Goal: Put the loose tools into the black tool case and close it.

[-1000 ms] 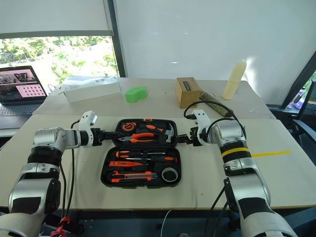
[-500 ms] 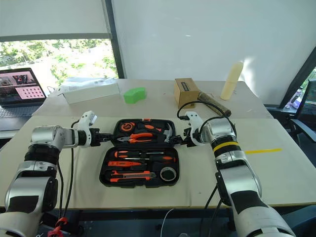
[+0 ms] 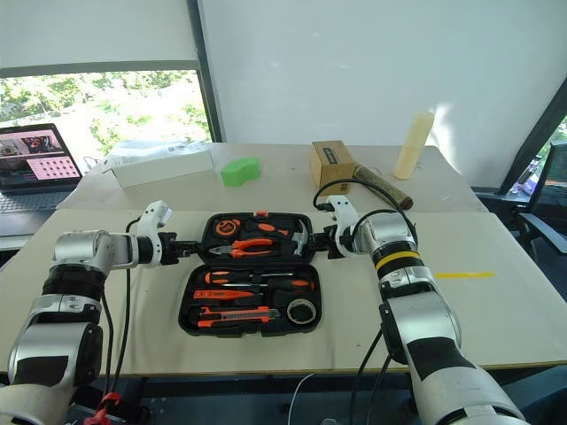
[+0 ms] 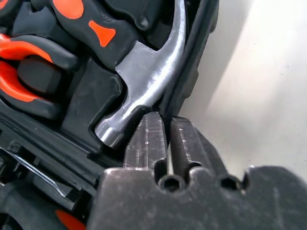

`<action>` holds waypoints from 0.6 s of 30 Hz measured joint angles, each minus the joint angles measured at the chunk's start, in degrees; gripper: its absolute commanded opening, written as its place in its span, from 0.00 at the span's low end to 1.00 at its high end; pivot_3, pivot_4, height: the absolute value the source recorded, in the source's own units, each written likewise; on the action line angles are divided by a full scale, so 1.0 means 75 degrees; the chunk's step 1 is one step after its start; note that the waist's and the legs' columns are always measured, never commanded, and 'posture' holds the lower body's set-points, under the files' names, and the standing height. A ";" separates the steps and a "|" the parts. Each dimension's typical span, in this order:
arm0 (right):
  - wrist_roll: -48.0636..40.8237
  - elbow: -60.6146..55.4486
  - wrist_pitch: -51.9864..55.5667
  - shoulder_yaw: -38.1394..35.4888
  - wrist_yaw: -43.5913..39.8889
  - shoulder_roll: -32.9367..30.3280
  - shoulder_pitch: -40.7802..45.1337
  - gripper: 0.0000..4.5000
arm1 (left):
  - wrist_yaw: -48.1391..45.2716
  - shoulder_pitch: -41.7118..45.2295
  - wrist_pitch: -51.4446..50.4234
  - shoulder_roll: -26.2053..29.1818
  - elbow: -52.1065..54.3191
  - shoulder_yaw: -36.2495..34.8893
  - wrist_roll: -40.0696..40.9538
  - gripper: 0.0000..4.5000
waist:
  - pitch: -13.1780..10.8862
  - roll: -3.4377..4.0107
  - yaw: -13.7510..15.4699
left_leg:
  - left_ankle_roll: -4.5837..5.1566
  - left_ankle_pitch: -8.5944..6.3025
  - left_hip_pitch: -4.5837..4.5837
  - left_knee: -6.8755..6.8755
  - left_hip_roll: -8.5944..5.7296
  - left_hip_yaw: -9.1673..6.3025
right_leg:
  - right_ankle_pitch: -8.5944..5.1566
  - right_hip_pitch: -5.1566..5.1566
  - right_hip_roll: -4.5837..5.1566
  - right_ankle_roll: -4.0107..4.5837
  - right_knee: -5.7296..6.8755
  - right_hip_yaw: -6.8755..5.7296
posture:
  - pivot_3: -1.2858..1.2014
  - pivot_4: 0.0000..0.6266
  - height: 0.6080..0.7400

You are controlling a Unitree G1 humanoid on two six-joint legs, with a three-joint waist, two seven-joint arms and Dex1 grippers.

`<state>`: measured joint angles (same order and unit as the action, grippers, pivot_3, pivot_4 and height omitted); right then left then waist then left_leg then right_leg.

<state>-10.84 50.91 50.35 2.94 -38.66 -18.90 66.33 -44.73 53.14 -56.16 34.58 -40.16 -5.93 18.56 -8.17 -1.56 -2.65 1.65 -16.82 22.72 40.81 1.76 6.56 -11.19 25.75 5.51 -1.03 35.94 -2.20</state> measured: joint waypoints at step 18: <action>0.0839 -0.5925 -0.5698 0.0323 -0.0261 -0.1072 -0.5075 0.01 | -0.1431 -0.3943 0.6365 -0.0164 0.3328 -0.0801 0.0127 0.00 | -0.0004 -0.0001 0.0086 | 0.0005 -0.0004 0.0056 -0.0003 -0.0001 0.0006 | 0.0000 0.0058 0.0003 0.0001 -0.0025 0.0001 | 0.52 0.24 1.00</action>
<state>-4.54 6.47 7.62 5.37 -40.61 -26.94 28.27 -55.46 23.58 -8.42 33.35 -15.20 -11.95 19.51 -8.20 -1.57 -2.00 1.69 -16.85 23.14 40.79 1.75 6.60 -11.19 26.19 5.53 -1.02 35.75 -2.19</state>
